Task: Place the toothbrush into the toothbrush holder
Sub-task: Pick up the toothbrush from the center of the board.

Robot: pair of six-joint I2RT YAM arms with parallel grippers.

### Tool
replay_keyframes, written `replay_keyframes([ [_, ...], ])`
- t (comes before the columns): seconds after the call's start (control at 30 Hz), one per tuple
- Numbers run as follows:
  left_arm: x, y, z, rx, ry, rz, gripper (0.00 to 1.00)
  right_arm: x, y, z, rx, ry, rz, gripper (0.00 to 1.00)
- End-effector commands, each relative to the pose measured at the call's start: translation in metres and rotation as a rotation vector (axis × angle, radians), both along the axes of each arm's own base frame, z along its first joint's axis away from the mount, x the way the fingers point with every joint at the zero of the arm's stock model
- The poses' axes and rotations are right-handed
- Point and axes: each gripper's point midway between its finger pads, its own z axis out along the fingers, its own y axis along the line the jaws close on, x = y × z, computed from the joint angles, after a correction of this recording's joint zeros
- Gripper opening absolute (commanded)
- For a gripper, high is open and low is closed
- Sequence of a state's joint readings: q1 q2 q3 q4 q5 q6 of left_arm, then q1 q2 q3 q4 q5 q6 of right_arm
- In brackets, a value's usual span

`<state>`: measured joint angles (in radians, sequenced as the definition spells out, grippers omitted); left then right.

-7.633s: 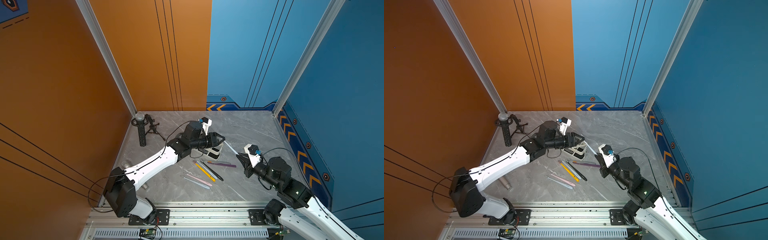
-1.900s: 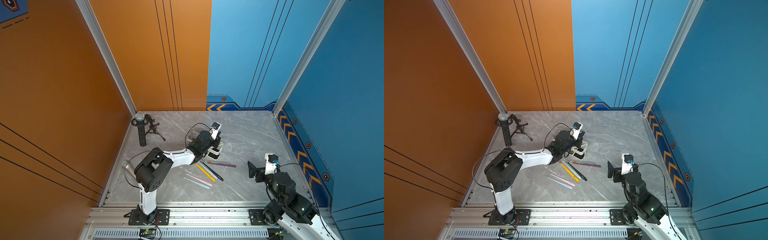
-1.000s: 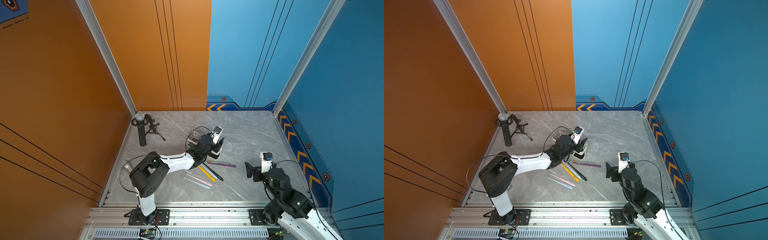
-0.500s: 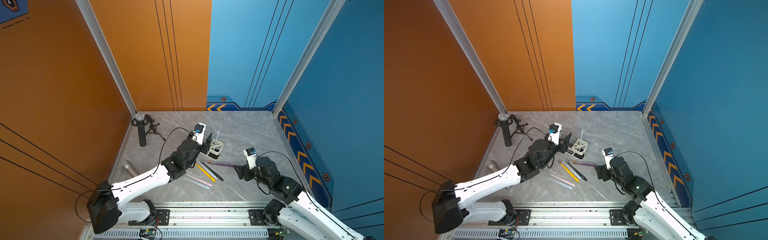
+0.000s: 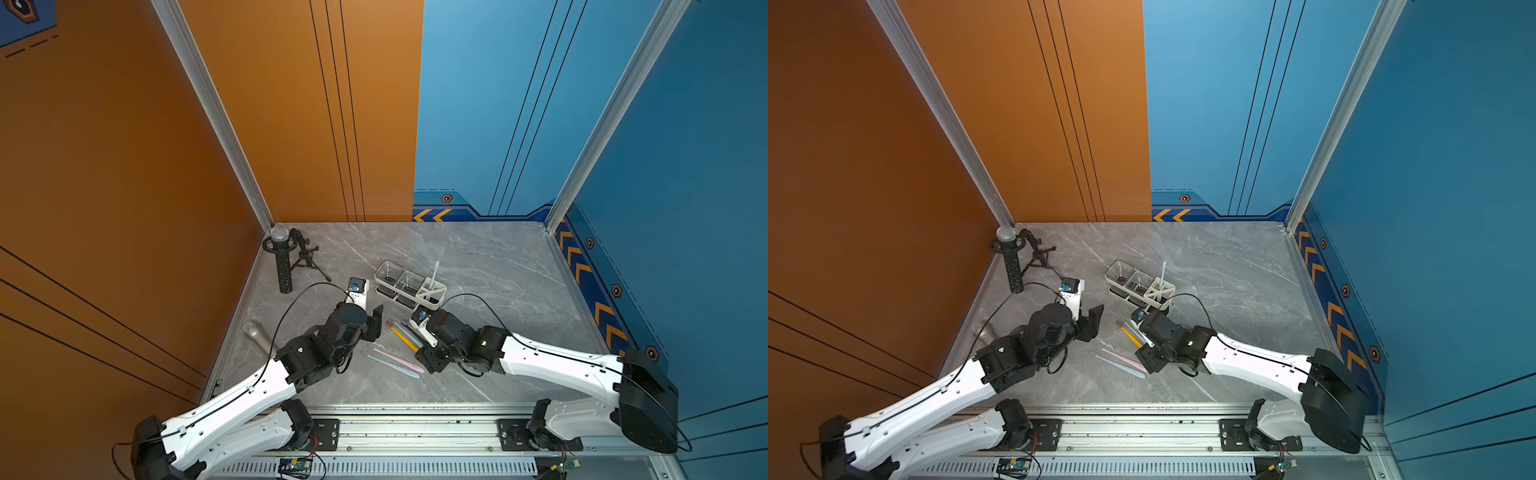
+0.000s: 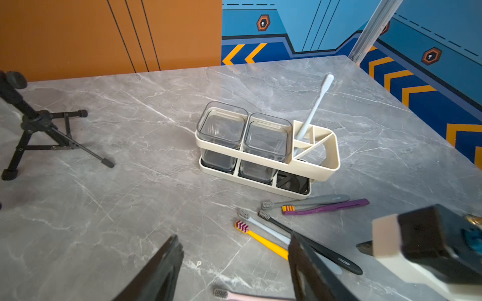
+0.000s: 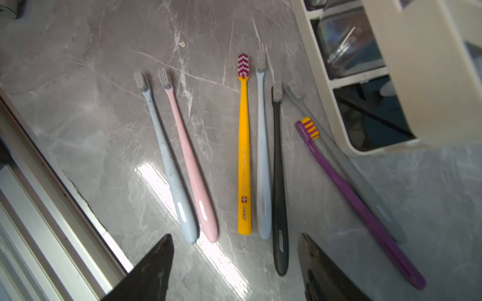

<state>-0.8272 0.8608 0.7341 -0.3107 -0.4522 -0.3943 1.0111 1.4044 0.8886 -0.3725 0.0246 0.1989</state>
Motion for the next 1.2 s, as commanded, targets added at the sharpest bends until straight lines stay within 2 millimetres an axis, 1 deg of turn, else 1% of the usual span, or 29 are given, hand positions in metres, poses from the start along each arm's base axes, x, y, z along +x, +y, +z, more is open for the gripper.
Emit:
replay_keyframes([
  [0.0,0.001,0.022,0.000,-0.004,0.028,0.052,0.68,0.010,0.039,0.014,0.065,-0.009,0.050,0.74],
  [0.07,0.005,0.031,0.003,-0.014,0.037,0.079,0.68,0.014,0.057,0.007,0.082,0.017,0.050,0.71],
  [0.13,0.003,0.035,0.004,-0.024,0.065,0.074,0.68,0.013,0.074,-0.007,0.080,0.033,0.066,0.69],
  [0.2,-0.002,0.038,0.003,-0.031,0.079,0.067,0.67,0.011,0.087,-0.019,0.078,0.029,0.081,0.67],
  [0.27,-0.010,0.043,0.000,-0.052,0.073,0.067,0.67,0.008,0.093,-0.030,0.092,0.032,0.095,0.66],
  [0.3,-0.014,0.047,-0.002,-0.077,0.067,0.080,0.67,0.006,0.093,-0.037,0.093,0.030,0.098,0.66],
  [0.4,-0.024,0.056,-0.001,-0.142,0.041,0.103,0.67,0.012,0.086,-0.054,0.083,0.036,0.039,0.64],
  [0.53,-0.033,0.060,-0.001,-0.190,0.022,0.094,0.67,0.005,0.082,-0.060,0.054,0.037,0.054,0.62],
  [0.63,-0.033,0.062,-0.007,-0.170,0.027,0.100,0.67,0.006,0.077,-0.059,0.042,0.024,0.052,0.62],
  [0.8,-0.030,0.056,-0.014,-0.147,0.062,0.086,0.67,0.012,0.070,-0.053,0.033,0.017,0.034,0.61],
  [0.87,-0.028,0.055,-0.016,-0.130,0.068,0.088,0.67,0.015,0.065,-0.056,0.015,0.013,0.017,0.60],
  [1.03,-0.026,0.058,-0.012,-0.118,0.053,0.097,0.67,0.015,0.056,-0.071,-0.033,0.029,-0.012,0.55],
  [1.17,-0.026,0.058,-0.014,-0.122,0.058,0.104,0.67,0.018,0.052,-0.076,-0.059,0.022,-0.036,0.54],
])
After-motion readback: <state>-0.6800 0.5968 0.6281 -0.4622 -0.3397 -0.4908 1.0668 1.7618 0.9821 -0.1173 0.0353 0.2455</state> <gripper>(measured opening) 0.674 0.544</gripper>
